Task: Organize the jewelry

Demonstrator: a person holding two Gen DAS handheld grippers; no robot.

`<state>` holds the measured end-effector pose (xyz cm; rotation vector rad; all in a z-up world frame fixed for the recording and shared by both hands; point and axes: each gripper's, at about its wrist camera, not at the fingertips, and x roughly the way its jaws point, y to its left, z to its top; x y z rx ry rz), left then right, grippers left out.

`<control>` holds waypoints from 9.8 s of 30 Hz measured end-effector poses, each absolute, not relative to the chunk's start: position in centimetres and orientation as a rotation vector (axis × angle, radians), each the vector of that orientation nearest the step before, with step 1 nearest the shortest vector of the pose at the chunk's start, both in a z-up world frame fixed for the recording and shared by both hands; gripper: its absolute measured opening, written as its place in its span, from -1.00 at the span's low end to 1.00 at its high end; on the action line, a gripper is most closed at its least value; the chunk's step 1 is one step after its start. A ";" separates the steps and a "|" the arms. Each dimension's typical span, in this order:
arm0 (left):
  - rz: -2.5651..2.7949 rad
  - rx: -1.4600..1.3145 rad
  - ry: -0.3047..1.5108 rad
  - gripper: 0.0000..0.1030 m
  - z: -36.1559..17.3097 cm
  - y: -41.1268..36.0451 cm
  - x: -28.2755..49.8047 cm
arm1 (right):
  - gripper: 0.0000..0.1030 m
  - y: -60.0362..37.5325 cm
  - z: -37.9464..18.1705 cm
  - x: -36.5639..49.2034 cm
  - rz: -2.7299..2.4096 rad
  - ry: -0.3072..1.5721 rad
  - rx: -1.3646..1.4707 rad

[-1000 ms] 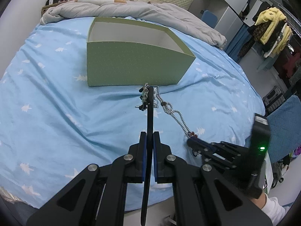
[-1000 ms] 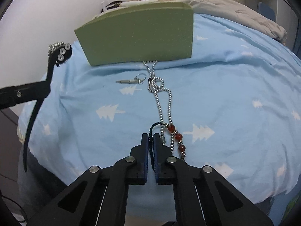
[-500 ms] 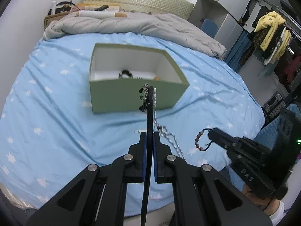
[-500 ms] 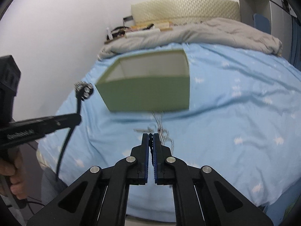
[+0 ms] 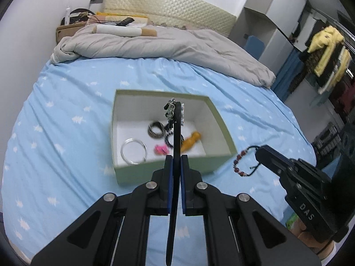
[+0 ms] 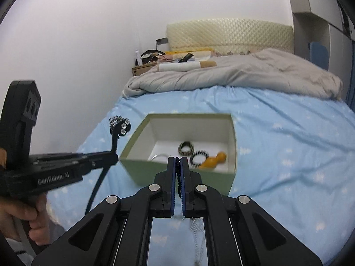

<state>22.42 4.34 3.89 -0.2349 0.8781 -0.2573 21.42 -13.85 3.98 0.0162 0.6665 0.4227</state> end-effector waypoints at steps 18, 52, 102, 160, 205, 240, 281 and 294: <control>-0.240 -0.242 1.004 -0.89 -2.2 5.0 33.2 | -0.97 -12.0 -2.5 34.5 0.421 0.838 0.051; -0.226 -0.214 0.824 -0.26 8.3 4.2 20.5 | -0.87 -15.6 7.2 21.4 0.432 0.682 0.098; -0.275 -0.202 0.941 0.09 -9.2 -1.2 16.1 | -0.56 -19.6 -10.5 11.9 0.389 0.843 0.119; -0.237 -0.169 0.937 -0.03 -5.2 0.9 16.2 | -0.97 -16.6 -7.2 14.4 0.370 0.755 0.039; -0.190 -0.206 0.880 -0.02 6.1 5.7 27.3 | -0.96 -11.3 10.0 28.1 0.481 0.656 0.015; -0.176 -0.175 0.979 0.34 2.9 5.2 30.7 | -0.58 -15.3 2.9 34.0 0.405 0.814 0.124; -0.089 -0.137 0.885 0.63 6.5 5.8 19.1 | 1.00 -18.1 6.2 20.6 0.299 0.698 0.098; -0.085 -0.132 0.892 0.64 6.2 5.9 18.6 | 1.00 -17.7 5.6 20.3 0.274 0.704 0.077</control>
